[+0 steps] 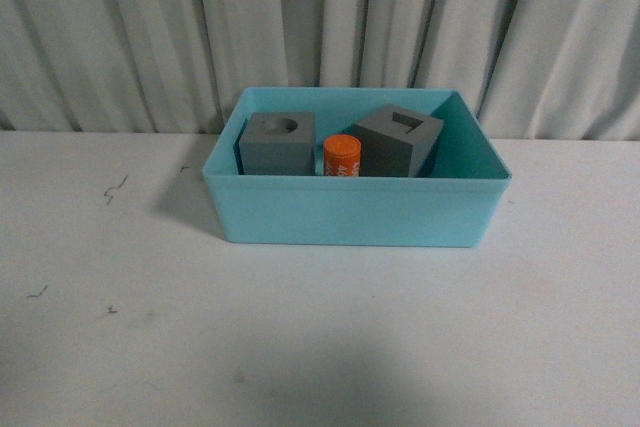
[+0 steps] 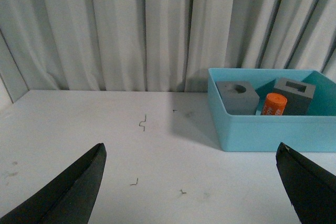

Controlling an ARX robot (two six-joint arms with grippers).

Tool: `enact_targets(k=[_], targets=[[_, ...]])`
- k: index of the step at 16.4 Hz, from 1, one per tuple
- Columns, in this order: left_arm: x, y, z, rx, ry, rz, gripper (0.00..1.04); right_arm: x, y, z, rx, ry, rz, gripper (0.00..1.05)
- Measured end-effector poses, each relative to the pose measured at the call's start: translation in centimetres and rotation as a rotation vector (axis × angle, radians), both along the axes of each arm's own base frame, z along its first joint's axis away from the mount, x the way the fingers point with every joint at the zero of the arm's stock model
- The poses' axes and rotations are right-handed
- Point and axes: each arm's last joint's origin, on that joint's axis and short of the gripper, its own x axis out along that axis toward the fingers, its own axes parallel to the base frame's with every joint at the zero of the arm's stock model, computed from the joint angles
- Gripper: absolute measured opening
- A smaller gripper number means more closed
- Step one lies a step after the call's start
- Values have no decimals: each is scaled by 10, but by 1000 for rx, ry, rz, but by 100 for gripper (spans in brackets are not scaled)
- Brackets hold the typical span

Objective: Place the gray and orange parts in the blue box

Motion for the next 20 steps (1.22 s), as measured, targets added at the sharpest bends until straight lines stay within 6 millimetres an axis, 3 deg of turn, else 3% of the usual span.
enact_targets(k=[6, 19, 20], targets=[[0, 0, 0, 0, 0, 1, 98, -21, 0, -4, 0, 14, 1, 2], [0, 0, 0, 0, 0, 0, 98, -21, 0, -3, -1, 5, 2, 2], [0, 0, 0, 0, 0, 0, 98, -21, 0, -3, 0, 6, 2, 10]])
